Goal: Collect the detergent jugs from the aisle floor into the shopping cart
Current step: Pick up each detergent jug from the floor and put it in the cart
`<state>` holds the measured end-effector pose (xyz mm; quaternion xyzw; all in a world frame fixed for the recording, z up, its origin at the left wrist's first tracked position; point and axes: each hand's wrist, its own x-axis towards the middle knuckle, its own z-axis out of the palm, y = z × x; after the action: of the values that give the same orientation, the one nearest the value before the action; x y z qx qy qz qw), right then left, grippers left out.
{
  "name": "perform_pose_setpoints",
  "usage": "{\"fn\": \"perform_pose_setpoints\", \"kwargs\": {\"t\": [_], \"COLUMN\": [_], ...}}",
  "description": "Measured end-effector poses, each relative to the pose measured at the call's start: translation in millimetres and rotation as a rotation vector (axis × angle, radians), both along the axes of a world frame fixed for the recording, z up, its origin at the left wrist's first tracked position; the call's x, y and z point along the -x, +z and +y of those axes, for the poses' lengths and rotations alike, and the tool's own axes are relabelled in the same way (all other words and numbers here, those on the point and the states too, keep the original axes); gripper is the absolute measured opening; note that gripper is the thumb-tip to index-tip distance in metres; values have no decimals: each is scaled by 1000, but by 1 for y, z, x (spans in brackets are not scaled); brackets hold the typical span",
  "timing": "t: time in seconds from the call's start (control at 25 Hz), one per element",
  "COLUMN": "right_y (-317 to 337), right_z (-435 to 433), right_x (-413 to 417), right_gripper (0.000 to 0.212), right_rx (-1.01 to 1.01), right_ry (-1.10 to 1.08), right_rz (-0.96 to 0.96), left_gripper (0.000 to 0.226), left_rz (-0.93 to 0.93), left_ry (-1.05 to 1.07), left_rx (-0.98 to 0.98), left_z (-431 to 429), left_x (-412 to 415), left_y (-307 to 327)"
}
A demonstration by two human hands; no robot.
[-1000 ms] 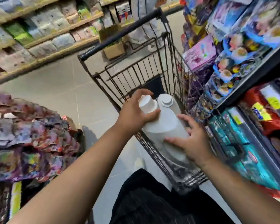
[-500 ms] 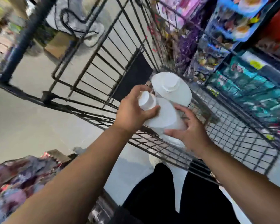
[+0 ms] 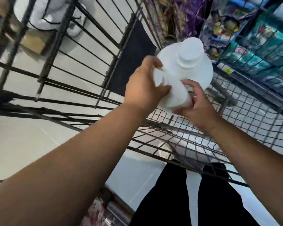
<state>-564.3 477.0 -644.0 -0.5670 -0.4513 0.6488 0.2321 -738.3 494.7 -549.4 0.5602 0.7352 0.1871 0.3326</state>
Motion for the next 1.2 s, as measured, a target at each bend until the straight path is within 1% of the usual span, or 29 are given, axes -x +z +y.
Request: {"fn": "perform_pose_setpoints", "kwargs": {"t": [0.2, 0.32, 0.48, 0.6, 0.72, 0.84, 0.92, 1.04, 1.2], "right_y": [-7, -8, 0, 19, 49, 93, 131, 189, 263], "right_z": [5, 7, 7, 11, 17, 21, 19, 6, -31], "right_x": [0, -5, -7, -20, -39, -60, -80, -120, -181], "right_gripper": [86, 87, 86, 81, 72, 73, 72, 66, 60], "right_rx": [-18, -31, -54, -45, -76, -139, -192, -271, -387], "right_ry": [21, 41, 39, -57, -68, -99, -140, -231, -348], "right_rz": [-3, -24, -53, -13, -10, -57, -86, -123, -207], "left_gripper": [47, 47, 55, 60, 66, 76, 77, 75, 74], "left_rz": [75, 62, 57, -2, -64, -69, -101, -196, -305], "left_ry": [-53, -56, -61, -24, -15, -103, -155, -225, -354], "left_rx": [8, 22, 26, 47, 5, -124, -179, -220, -226], "left_z": [7, 5, 5, 6, 3, -3, -8, -9, -6], "left_x": [-2, -2, -3, -9, -19, -33, -48, -81, -143], "left_y": [-11, -15, -12, -1, 18, 48, 73, 114, 172]}}
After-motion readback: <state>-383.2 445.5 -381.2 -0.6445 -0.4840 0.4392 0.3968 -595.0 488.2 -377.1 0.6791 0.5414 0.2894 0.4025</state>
